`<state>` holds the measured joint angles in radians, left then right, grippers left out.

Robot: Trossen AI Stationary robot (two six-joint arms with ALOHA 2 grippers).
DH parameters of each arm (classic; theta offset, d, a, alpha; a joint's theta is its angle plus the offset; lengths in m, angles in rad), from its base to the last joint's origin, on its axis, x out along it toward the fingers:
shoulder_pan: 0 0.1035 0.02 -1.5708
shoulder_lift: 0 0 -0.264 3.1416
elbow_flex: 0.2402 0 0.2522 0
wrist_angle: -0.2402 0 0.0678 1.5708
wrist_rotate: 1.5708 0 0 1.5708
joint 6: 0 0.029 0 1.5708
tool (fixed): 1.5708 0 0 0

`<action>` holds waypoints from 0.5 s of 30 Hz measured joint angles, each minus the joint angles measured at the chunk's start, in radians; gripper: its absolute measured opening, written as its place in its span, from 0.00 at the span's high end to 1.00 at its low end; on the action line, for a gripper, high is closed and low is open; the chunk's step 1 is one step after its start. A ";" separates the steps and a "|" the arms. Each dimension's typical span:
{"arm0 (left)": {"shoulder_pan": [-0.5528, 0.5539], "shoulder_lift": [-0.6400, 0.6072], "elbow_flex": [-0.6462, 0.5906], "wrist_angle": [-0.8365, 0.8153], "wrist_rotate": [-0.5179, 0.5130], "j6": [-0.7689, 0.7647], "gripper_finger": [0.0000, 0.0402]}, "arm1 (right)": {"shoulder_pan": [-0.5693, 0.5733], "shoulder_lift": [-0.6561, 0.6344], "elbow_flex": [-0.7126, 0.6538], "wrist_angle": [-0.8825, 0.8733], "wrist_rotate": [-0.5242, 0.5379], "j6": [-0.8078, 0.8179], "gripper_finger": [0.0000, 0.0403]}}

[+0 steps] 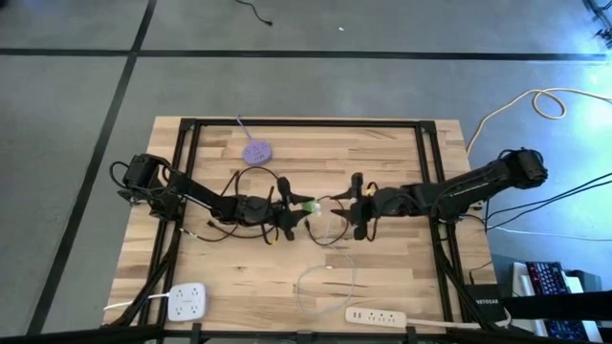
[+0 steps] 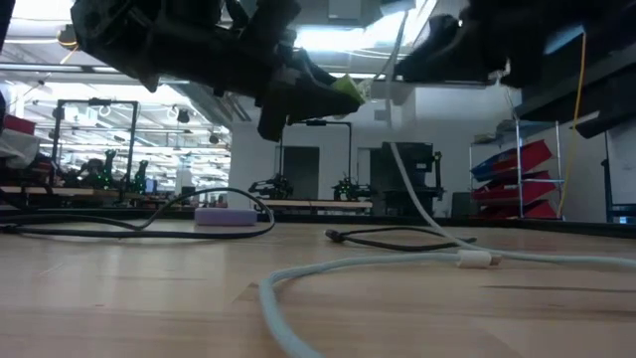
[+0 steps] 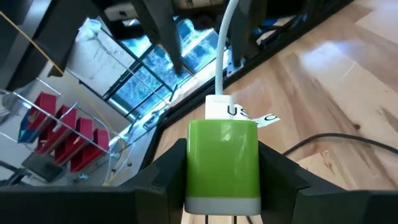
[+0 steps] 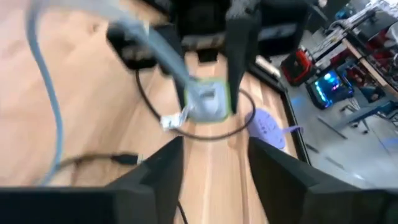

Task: Insert USB
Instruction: Insert the white usb cable into the green charger adapter

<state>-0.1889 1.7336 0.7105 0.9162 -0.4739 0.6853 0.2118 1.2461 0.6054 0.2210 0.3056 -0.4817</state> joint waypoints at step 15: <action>0.009 0.001 0.000 -0.017 0.019 -0.041 0.69 | 0.004 0.073 0.001 0.132 0.040 -0.014 0.79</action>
<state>-0.1795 1.7344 0.7105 0.8996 -0.4545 0.6441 0.2157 1.3193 0.6064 0.3534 0.3460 -0.4959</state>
